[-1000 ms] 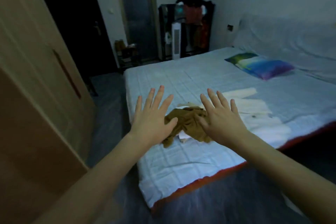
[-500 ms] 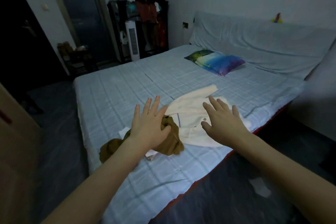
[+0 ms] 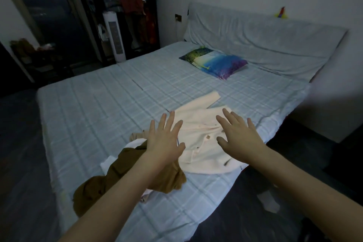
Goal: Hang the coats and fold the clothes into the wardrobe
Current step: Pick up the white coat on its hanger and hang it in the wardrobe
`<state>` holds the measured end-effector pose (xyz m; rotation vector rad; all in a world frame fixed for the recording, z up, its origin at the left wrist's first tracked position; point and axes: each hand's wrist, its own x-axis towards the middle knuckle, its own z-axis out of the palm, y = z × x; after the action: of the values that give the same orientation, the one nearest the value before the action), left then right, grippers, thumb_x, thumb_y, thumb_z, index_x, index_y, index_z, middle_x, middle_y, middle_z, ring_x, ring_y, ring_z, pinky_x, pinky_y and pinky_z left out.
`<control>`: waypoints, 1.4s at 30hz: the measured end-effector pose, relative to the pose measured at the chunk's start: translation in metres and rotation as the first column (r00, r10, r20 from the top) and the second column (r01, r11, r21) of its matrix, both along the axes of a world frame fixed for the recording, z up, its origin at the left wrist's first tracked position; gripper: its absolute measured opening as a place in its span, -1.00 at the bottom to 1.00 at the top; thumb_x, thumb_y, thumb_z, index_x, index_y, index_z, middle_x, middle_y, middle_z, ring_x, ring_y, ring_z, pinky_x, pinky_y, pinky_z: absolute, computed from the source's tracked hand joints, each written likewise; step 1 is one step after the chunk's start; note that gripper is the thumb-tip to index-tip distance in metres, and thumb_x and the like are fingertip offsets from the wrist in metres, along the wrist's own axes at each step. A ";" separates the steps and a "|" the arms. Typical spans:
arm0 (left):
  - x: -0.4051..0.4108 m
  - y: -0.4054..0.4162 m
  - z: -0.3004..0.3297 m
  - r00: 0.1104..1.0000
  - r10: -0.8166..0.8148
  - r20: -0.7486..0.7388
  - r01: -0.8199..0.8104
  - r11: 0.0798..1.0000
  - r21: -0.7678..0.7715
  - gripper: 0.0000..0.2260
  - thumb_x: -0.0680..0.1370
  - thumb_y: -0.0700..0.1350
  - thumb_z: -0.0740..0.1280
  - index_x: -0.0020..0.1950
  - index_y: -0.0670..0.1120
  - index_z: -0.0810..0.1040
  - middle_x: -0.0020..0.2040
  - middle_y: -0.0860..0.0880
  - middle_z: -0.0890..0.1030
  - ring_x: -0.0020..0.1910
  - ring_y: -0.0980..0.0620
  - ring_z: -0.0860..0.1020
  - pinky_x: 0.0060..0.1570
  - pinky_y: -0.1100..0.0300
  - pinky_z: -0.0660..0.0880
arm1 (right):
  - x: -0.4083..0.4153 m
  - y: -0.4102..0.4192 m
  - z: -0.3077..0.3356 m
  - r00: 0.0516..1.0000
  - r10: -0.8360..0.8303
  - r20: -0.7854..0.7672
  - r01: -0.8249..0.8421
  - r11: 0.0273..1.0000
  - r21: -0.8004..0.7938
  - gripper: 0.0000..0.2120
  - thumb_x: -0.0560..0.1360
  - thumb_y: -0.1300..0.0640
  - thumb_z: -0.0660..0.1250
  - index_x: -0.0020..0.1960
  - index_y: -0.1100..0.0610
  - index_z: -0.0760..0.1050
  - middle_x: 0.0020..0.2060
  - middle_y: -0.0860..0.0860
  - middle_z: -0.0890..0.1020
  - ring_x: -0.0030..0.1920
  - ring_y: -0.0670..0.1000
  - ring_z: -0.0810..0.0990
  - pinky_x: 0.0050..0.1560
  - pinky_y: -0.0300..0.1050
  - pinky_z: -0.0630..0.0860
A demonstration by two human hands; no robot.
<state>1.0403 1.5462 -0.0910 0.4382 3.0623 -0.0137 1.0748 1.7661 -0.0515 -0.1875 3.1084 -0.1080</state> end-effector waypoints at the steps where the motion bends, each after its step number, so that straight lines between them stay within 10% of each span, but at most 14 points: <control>1: -0.010 0.008 -0.002 1.000 -0.005 0.009 0.005 1.000 -0.005 -0.36 0.59 0.20 0.09 0.60 0.08 -0.09 0.58 -0.02 -0.30 0.56 -0.08 -0.27 0.49 -0.22 -0.21 | -0.009 0.007 -0.002 1.000 -0.001 -0.001 0.001 1.000 -0.009 -0.41 0.60 -0.09 0.13 0.55 0.01 0.02 0.58 0.01 -0.07 0.56 0.07 -0.07 0.49 0.26 -0.06; 18: -0.158 0.162 -0.049 0.962 0.259 0.083 -0.258 0.966 -0.025 -0.37 0.60 0.21 0.08 0.60 0.07 -0.06 0.59 -0.03 -0.29 0.56 -0.08 -0.26 0.48 -0.19 -0.23 | -0.216 0.156 -0.029 0.953 0.297 0.051 -0.297 0.955 -0.006 -0.38 0.59 -0.05 0.16 0.56 0.01 0.00 0.58 0.01 -0.08 0.56 0.06 -0.05 0.50 0.22 -0.02; 42: -0.325 0.143 -0.173 0.728 0.553 0.406 -0.590 0.807 -0.041 -0.36 0.61 0.19 0.09 0.61 0.02 -0.06 0.60 -0.05 -0.25 0.57 -0.09 -0.21 0.49 -0.16 -0.16 | -0.464 0.099 -0.128 0.728 0.631 0.268 -0.630 0.770 -0.100 -0.40 0.60 0.01 0.14 0.57 0.00 -0.01 0.58 0.02 -0.09 0.56 0.06 -0.07 0.51 0.13 -0.03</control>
<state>0.7152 1.6896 -0.2638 -0.4733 2.6506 0.2131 0.6103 1.8652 -0.1790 -1.1075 2.5742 -0.1072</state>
